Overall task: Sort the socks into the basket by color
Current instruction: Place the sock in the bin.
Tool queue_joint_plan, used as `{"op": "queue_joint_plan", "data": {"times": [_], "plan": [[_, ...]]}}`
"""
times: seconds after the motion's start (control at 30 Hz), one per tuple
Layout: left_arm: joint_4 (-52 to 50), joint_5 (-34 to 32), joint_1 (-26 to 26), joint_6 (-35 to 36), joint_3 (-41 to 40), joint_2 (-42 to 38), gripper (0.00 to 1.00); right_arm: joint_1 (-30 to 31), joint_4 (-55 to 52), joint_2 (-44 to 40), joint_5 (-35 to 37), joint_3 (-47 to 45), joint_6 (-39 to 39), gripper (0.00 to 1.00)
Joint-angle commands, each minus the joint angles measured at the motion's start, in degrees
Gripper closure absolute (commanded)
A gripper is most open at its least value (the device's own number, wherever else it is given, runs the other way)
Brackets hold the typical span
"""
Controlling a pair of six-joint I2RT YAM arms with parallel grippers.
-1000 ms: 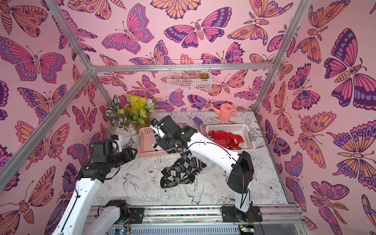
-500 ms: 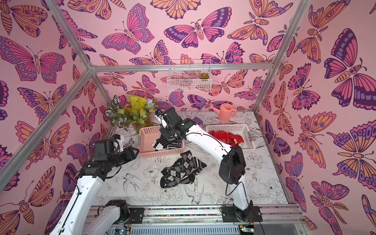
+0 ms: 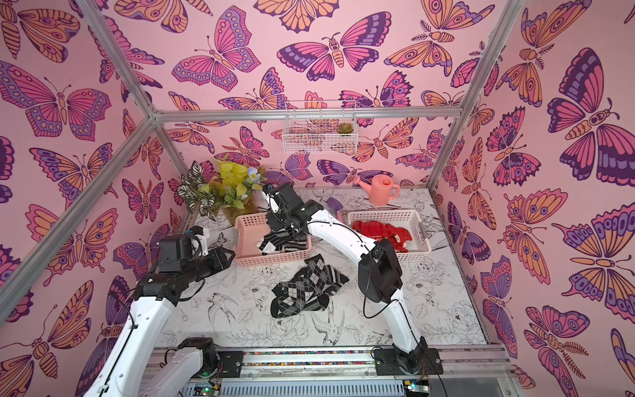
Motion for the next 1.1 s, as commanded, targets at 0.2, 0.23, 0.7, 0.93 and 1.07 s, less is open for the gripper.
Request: {"op": "queue_joint_plan", "data": {"times": [0.2, 0.23, 0.7, 0.93, 1.07], "plan": [[0.15, 1.34, 0.43, 1.0, -0.99, -0.21, 0.51, -3.21, 3.01, 1.28, -3.42, -3.73, 6.33, 0.98], [0.22, 1.3, 0.44, 0.92, -0.97, -0.03, 0.51, -3.31, 3.31, 1.14, -3.42, -4.7, 6.14, 0.98], [0.17, 0.59, 0.43, 0.91, -1.08, 0.44, 0.52, -2.45, 5.85, 1.44, -10.13, -8.04, 8.95, 0.98], [0.15, 0.58, 0.46, 0.91, -0.97, 1.02, 0.52, -4.54, 5.77, 2.91, -8.71, -9.5, 9.34, 0.98], [0.2, 0.51, 0.45, 0.94, -1.05, 0.98, 0.52, -6.76, 5.67, 4.3, -8.29, -9.04, 9.11, 0.98]]}}
